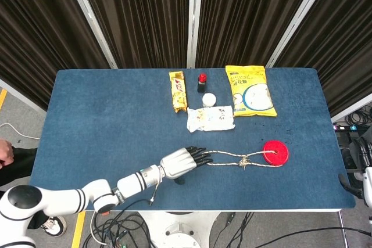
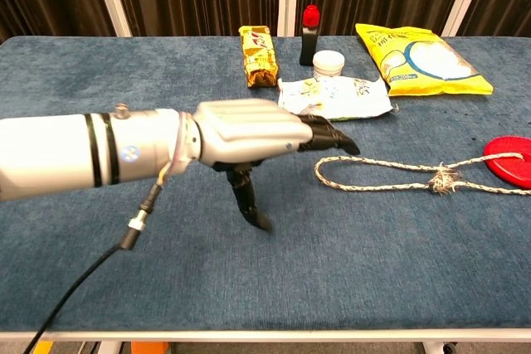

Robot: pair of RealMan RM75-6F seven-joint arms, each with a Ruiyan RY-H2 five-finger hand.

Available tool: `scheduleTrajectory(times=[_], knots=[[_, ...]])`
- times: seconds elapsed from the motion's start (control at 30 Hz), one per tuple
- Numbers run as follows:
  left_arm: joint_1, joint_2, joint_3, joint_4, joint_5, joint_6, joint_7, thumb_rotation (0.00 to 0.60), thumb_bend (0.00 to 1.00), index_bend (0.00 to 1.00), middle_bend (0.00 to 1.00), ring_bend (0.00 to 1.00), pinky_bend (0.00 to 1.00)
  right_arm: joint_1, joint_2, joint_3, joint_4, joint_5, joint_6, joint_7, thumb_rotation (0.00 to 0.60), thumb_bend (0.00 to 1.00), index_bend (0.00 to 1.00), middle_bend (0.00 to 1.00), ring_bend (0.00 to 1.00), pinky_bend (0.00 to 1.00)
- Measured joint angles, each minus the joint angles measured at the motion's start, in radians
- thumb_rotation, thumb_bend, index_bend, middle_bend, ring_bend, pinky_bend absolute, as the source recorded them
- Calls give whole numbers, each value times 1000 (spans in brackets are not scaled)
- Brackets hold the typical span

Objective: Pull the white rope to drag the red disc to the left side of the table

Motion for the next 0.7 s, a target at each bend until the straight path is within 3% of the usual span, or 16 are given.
scheduleTrajectory(times=[0.37,0.53,0.7], knots=[[-83,-64,40,128,-8,-45,-11,600,73,84,110,0,166,-9,-17,14,45,15,14,35,600,185,0,0,0,0],[-94,-68,55,138,-20,-43,11,600,74,84,238,0,166,-11,-23,15,63,22,7,50,600,189,0,0,0,0],[-95,-59,65,134,-44,-47,38,600,75,84,430,5,165,-11,-29,18,71,23,4,53,600,201,0,0,0,0]])
